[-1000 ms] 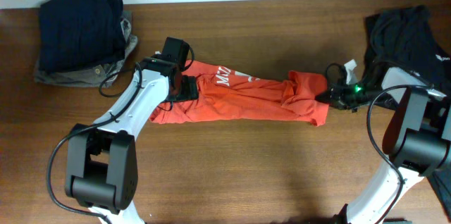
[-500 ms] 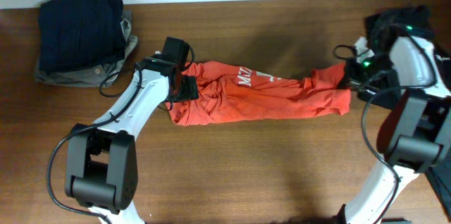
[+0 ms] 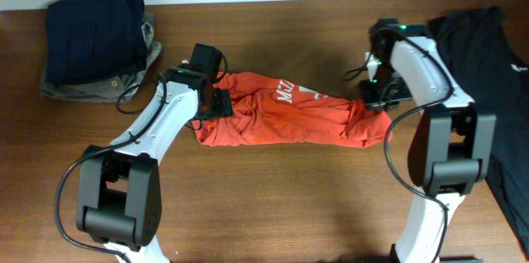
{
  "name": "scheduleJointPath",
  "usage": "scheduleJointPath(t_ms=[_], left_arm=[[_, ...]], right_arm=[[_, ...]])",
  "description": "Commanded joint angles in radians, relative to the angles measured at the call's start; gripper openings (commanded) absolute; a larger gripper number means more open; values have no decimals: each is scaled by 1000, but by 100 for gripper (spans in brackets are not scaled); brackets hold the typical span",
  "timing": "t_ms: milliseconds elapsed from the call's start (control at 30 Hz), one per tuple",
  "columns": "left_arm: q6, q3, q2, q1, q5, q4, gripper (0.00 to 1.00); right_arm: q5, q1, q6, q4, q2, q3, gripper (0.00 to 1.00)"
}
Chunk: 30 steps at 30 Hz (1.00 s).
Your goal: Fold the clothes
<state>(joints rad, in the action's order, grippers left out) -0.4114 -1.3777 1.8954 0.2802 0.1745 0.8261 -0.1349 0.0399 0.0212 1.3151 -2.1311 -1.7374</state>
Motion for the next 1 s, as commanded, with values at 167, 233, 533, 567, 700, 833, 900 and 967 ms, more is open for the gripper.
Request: scheduleJointPath(t_ms=[167, 233, 533, 567, 700, 833, 900, 967], left_arm=[[9, 2, -9, -2, -3, -2, 99], [9, 2, -9, -2, -3, -2, 99], [9, 2, -9, -2, -3, -2, 99], [9, 2, -9, -2, -3, -2, 99], [9, 2, -9, -2, -3, -2, 99], [9, 2, -9, -2, -2, -2, 100], [9, 2, -9, -2, -3, -2, 99], [9, 2, -9, -2, -3, -2, 99]], right_arm=[[-204, 140, -87, 37, 18, -46, 4], [-219, 171, -90, 55, 18, -68, 4], [-198, 279, -89, 80, 14, -84, 4], [-182, 289, -87, 73, 14, -76, 4], [-139, 319, -86, 22, 14, -25, 4], [-82, 338, -85, -18, 14, 3, 4], [-51, 346, -86, -39, 14, 7, 5], [-22, 351, -86, -53, 14, 8, 7]])
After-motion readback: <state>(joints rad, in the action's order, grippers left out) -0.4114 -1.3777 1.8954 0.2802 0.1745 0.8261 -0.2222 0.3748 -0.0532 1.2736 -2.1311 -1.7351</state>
